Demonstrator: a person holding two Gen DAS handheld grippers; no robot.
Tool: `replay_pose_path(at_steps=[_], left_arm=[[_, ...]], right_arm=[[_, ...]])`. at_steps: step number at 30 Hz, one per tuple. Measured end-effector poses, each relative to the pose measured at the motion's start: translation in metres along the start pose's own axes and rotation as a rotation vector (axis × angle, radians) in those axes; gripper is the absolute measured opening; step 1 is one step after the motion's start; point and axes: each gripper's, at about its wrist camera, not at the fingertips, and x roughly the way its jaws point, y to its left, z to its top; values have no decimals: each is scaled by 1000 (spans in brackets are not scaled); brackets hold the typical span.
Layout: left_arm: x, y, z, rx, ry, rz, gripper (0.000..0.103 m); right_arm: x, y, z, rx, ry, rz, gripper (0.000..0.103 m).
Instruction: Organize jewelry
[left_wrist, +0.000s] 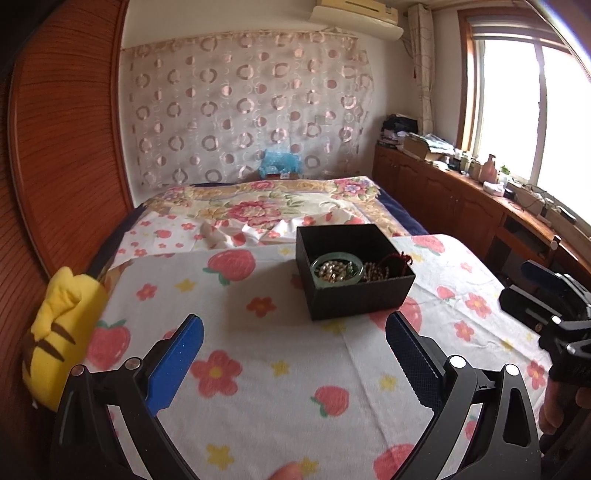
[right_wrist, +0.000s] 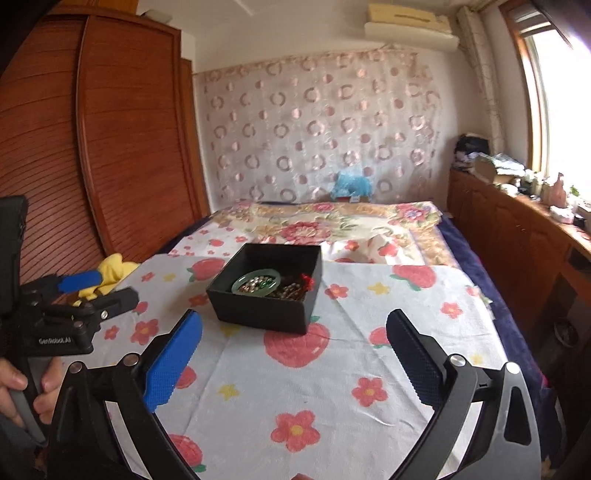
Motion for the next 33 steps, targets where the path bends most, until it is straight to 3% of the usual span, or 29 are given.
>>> replay_pose_path(at_steps=[33], left_arm=[[-15, -3, -5, 11, -37, 26, 95]], right_arm=[[-2, -4, -4, 12, -13, -36, 100]])
